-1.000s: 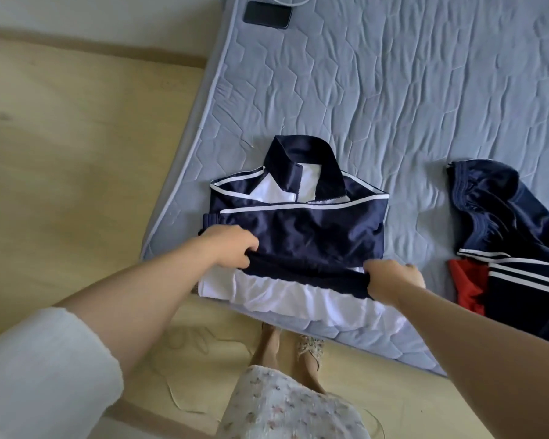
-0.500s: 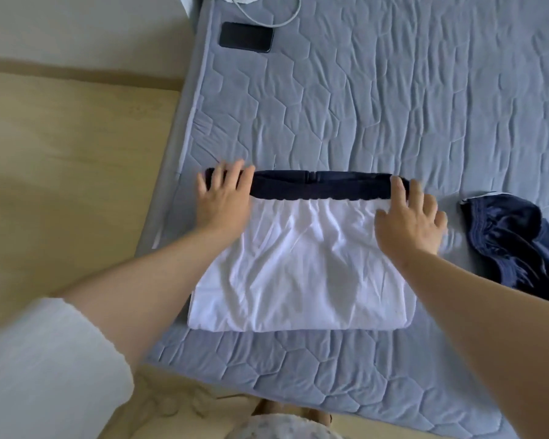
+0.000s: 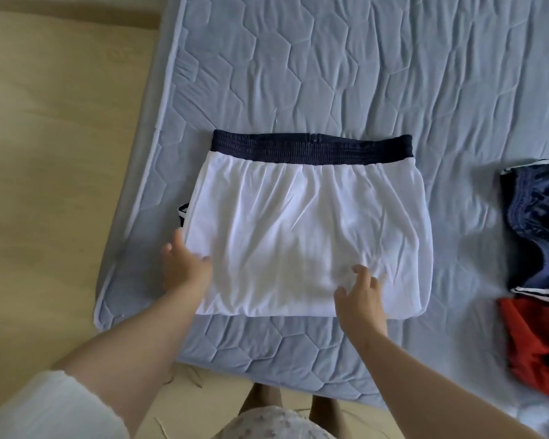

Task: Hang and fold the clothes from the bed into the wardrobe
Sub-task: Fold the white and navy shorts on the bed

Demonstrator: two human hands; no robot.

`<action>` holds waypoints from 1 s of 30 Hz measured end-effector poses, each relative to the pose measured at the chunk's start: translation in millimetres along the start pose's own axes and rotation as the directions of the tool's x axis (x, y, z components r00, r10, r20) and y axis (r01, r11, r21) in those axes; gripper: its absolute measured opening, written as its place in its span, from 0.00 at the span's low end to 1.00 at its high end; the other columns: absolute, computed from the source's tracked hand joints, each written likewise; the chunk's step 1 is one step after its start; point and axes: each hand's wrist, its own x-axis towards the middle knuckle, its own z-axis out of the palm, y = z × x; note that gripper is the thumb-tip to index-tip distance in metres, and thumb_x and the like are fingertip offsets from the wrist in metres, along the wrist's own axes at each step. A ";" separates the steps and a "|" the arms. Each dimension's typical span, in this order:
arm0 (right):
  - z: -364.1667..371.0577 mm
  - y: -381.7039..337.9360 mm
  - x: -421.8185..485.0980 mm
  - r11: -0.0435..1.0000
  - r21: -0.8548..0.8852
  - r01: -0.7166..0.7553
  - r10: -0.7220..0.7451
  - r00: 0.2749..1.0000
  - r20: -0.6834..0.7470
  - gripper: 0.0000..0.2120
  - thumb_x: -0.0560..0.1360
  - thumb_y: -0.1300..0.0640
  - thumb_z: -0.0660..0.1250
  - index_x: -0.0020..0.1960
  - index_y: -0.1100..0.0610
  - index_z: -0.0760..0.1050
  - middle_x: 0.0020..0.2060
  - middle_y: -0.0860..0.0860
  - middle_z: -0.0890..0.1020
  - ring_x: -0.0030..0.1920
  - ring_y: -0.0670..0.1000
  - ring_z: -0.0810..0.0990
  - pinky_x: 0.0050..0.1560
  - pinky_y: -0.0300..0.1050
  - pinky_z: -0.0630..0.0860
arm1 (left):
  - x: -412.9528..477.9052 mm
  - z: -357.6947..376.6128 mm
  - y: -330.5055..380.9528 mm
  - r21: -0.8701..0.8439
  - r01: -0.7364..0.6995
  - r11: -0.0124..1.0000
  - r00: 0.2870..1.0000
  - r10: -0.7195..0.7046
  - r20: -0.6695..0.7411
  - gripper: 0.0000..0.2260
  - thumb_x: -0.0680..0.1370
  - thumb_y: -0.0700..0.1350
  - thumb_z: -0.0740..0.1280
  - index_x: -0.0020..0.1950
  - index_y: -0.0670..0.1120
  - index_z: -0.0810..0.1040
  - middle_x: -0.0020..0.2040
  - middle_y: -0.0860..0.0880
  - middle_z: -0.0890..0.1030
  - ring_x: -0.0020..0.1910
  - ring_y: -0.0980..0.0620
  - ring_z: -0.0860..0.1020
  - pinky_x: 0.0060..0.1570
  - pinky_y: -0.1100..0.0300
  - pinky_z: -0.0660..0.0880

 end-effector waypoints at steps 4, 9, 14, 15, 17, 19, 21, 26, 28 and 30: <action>10.8 9.3 3.3 0.999 -0.013 0.033 -0.032 0.999 0.040 0.16 0.77 0.57 0.57 0.64 0.54 0.62 0.61 0.51 0.67 0.45 0.52 0.71 0.42 0.45 0.66 | 24.4 -7.3 -25.1 -0.145 0.028 0.989 0.997 -0.037 -0.064 0.10 0.74 0.38 0.64 0.55 0.46 0.76 0.53 0.42 0.80 0.50 0.39 0.77 0.51 0.48 0.75; 10.7 15.4 10.9 1.000 0.005 -0.021 0.020 0.995 0.096 0.05 0.75 0.59 0.57 0.50 0.54 0.62 0.47 0.51 0.69 0.41 0.52 0.70 0.42 0.46 0.66 | 26.1 -5.0 -34.9 -0.164 0.141 0.976 0.978 -0.163 -0.132 0.06 0.75 0.40 0.64 0.50 0.43 0.77 0.51 0.39 0.80 0.49 0.38 0.77 0.48 0.51 0.74; 18.0 21.4 7.1 0.980 0.156 -0.126 0.118 0.991 0.058 0.06 0.76 0.58 0.58 0.40 0.54 0.65 0.36 0.52 0.75 0.33 0.50 0.72 0.30 0.43 0.64 | 23.5 5.6 -16.8 -0.175 0.183 0.968 0.983 -0.175 0.062 0.34 0.68 0.47 0.74 0.70 0.44 0.64 0.65 0.41 0.69 0.61 0.40 0.71 0.58 0.49 0.72; 22.2 22.2 5.2 0.954 0.218 -0.205 0.179 0.975 0.134 0.05 0.76 0.57 0.59 0.41 0.56 0.67 0.35 0.53 0.76 0.32 0.51 0.73 0.30 0.42 0.66 | 25.6 7.8 -15.4 -0.225 0.167 0.960 0.984 -0.147 0.104 0.36 0.68 0.45 0.75 0.70 0.43 0.62 0.66 0.41 0.68 0.60 0.42 0.72 0.55 0.51 0.72; 32.2 21.7 1.9 0.835 0.351 -0.423 0.303 0.888 0.347 0.06 0.77 0.55 0.62 0.44 0.58 0.72 0.36 0.55 0.77 0.32 0.51 0.76 0.32 0.42 0.71 | 28.5 9.4 -15.2 -0.251 0.171 0.953 0.973 -0.122 0.198 0.31 0.69 0.42 0.74 0.67 0.39 0.63 0.63 0.40 0.71 0.53 0.45 0.73 0.46 0.55 0.70; 43.0 19.5 2.0 0.644 0.466 -0.606 0.383 0.783 0.490 0.10 0.75 0.51 0.67 0.49 0.57 0.72 0.42 0.56 0.79 0.40 0.53 0.79 0.39 0.45 0.75 | 30.3 8.5 -18.8 -0.209 0.170 0.963 0.964 -0.119 0.236 0.25 0.71 0.42 0.73 0.64 0.38 0.67 0.61 0.39 0.74 0.50 0.44 0.74 0.44 0.56 0.70; 56.5 19.3 5.9 0.464 0.574 -0.675 0.415 0.738 0.532 0.19 0.72 0.51 0.71 0.57 0.58 0.70 0.51 0.57 0.78 0.49 0.55 0.79 0.46 0.48 0.75 | 28.5 12.2 -24.8 -0.171 0.150 0.974 0.958 -0.100 0.270 0.25 0.73 0.45 0.71 0.66 0.38 0.68 0.63 0.40 0.74 0.56 0.43 0.75 0.46 0.57 0.69; 71.9 16.4 14.9 0.079 0.780 -0.620 0.444 0.723 0.530 0.21 0.73 0.59 0.69 0.65 0.58 0.70 0.54 0.57 0.76 0.46 0.54 0.77 0.49 0.46 0.75 | 12.9 32.3 -32.9 -0.042 0.088 0.995 0.947 -0.070 0.314 0.24 0.78 0.50 0.64 0.70 0.39 0.66 0.68 0.42 0.71 0.63 0.42 0.72 0.54 0.58 0.67; 67.6 19.1 17.4 0.027 0.823 -0.568 0.458 0.739 0.494 0.19 0.76 0.60 0.66 0.65 0.58 0.68 0.56 0.59 0.75 0.51 0.57 0.77 0.48 0.48 0.76 | 12.5 33.9 -29.0 -0.015 0.115 0.993 0.948 -0.106 0.300 0.21 0.78 0.49 0.63 0.68 0.40 0.69 0.65 0.40 0.73 0.61 0.41 0.73 0.58 0.56 0.70; 58.6 25.5 19.6 0.044 0.851 -0.523 0.479 0.759 0.441 0.17 0.77 0.61 0.64 0.65 0.57 0.68 0.55 0.58 0.75 0.55 0.58 0.76 0.43 0.49 0.76 | 10.1 33.1 -21.8 0.022 0.142 0.990 0.944 -0.142 0.299 0.18 0.76 0.45 0.65 0.64 0.40 0.72 0.61 0.39 0.76 0.58 0.40 0.75 0.54 0.56 0.71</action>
